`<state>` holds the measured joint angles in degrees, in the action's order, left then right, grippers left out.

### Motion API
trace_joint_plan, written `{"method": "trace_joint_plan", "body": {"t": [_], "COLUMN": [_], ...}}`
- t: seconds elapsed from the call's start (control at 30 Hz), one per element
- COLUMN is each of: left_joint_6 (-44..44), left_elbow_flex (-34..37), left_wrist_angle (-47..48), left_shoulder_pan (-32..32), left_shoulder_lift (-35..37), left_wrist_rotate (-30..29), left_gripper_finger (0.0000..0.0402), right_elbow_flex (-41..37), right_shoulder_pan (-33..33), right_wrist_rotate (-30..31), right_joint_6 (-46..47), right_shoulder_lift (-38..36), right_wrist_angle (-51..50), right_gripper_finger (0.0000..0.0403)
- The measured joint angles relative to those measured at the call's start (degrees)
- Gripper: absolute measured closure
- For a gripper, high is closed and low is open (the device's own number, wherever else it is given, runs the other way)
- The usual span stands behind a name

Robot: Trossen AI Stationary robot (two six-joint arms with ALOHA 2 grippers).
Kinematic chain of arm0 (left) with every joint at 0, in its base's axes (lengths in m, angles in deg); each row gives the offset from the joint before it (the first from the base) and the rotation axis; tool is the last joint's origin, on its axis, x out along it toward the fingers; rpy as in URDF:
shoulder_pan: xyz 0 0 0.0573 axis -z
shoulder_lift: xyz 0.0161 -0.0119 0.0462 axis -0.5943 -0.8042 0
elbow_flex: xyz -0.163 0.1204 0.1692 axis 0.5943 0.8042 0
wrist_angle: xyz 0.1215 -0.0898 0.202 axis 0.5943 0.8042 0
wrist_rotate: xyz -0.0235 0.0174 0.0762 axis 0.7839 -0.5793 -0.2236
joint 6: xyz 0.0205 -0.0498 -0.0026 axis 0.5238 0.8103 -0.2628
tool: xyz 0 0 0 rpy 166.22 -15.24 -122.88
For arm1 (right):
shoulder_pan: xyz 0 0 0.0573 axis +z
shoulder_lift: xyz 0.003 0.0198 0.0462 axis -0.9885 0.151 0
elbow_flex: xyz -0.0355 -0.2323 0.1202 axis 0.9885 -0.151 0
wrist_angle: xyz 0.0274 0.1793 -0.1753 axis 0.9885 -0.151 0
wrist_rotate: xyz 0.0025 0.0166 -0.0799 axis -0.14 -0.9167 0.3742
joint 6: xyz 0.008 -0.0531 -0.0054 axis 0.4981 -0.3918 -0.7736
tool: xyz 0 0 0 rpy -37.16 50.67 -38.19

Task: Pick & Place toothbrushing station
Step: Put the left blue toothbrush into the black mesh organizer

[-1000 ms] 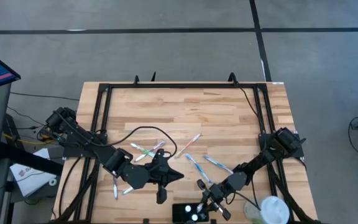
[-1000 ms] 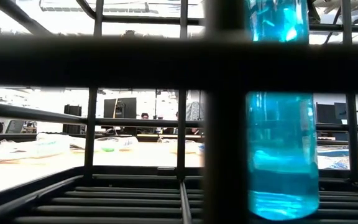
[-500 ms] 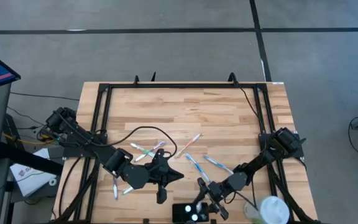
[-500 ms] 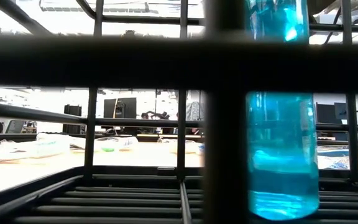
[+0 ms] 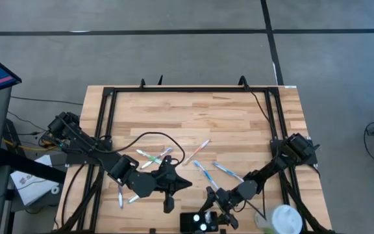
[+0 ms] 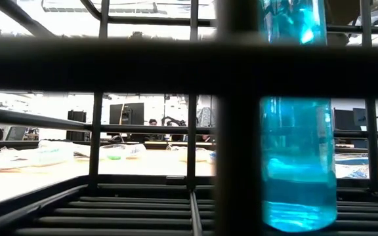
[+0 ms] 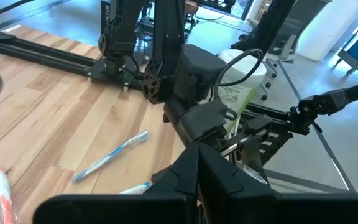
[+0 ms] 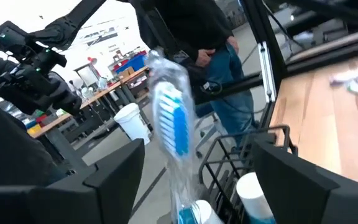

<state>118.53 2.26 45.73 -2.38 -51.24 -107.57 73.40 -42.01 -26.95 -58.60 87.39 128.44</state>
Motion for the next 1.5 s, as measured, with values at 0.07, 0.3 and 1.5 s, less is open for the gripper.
{"method": "trace_joint_plan", "body": {"t": [0.07,0.3,1.5], "left_joint_6": [0.0,-0.1,19.4], "left_elbow_flex": [0.0,0.0,0.0], "left_wrist_angle": [0.0,0.0,-0.2], "left_shoulder_pan": [0.0,0.0,-2.7], "left_shoulder_lift": [0.0,0.0,0.0], "left_wrist_rotate": [0.0,0.0,0.2], "left_gripper_finger": [0.0401,0.0401,0.0399], "right_elbow_flex": [0.0,0.0,0.0], "right_shoulder_pan": [0.0,0.0,-16.1], "right_wrist_rotate": [0.0,-0.2,-8.0], "right_joint_6": [1.7,2.6,19.2], "right_shoulder_lift": [-0.4,-8.0,-40.6], "right_wrist_angle": [-1.8,-16.1,-81.9], "right_gripper_finger": [0.0116,0.0116,0.0116]}}
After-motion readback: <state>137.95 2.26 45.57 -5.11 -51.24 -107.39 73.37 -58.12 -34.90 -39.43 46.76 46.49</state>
